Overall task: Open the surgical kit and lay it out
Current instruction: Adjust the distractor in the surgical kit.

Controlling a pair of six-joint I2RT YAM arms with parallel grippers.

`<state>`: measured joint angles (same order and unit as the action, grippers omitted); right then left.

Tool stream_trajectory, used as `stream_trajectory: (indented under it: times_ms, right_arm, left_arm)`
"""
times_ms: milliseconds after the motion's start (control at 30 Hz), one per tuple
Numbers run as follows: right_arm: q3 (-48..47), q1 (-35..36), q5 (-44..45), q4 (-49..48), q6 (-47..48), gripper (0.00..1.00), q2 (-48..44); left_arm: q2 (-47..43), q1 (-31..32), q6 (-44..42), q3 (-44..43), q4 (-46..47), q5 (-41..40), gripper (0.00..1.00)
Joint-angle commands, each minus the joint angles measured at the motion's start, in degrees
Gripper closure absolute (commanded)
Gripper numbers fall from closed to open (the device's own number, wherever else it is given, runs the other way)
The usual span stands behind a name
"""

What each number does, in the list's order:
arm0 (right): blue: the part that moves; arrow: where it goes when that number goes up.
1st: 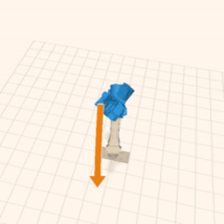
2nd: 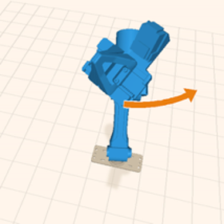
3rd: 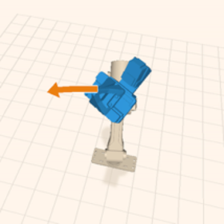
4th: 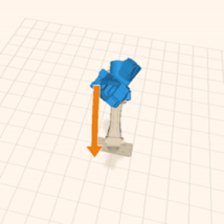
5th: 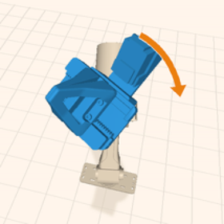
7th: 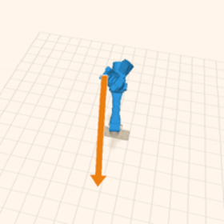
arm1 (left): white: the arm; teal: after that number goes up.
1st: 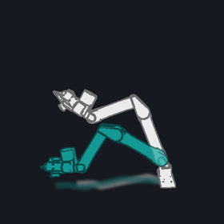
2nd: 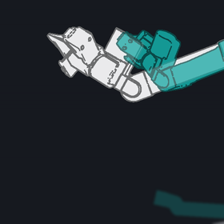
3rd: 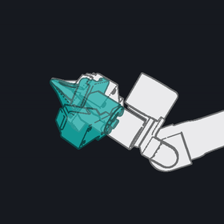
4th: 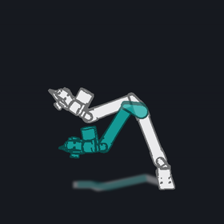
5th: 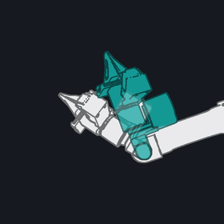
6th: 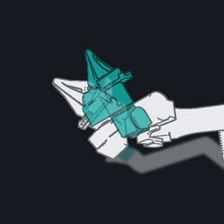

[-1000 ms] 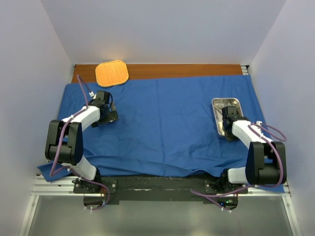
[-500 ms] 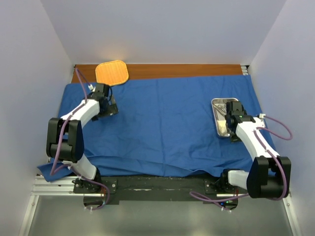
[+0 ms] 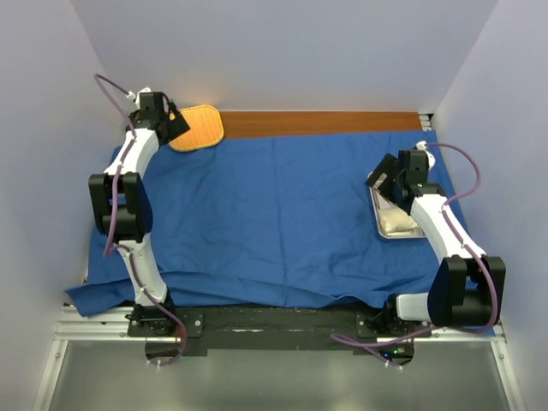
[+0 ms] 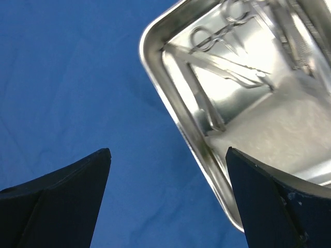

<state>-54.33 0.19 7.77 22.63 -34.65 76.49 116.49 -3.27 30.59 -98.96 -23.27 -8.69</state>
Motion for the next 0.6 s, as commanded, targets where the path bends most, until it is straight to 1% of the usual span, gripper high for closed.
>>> stream_trajectory:
  times_ms: [0,100,200,233,300,333,467,567]
  right_arm:
    - [-1.83,1.30,-11.81,-4.18,9.51,0.02,2.26]
    - [-2.10,2.27,-15.67,-4.35,10.04,0.01,4.19]
    - [-2.63,3.42,-17.96,-3.91,11.01,0.02,4.99]
    - [-2.71,3.94,-18.23,-3.91,11.19,0.02,4.99]
    - [-2.72,4.12,-18.32,-3.30,11.71,0.02,5.07]
    - [-2.63,4.12,-18.32,-3.12,11.89,0.02,5.16]
    - [-2.28,4.21,-18.93,-2.07,12.24,0.02,5.16]
    - [-1.75,4.21,-18.58,-1.89,12.24,0.02,4.37]
  left_arm:
    - [5.58,5.53,-2.46,-9.05,6.82,5.00,0.00]
    - [9.45,8.62,-2.90,-11.34,12.00,4.82,0.00]
    - [12.35,9.68,1.82,-10.65,16.75,6.22,0.00]
    - [13.49,9.86,2.80,-10.29,19.90,7.27,0.00]
    - [14.73,11.08,3.86,-9.42,22.47,10.16,0.00]
    - [15.87,11.61,3.60,-9.41,26.13,10.70,0.00]
    - [18.33,14.34,1.14,-9.15,30.91,12.63,0.00]
    - [19.83,14.78,4.55,-7.92,33.63,14.65,0.00]
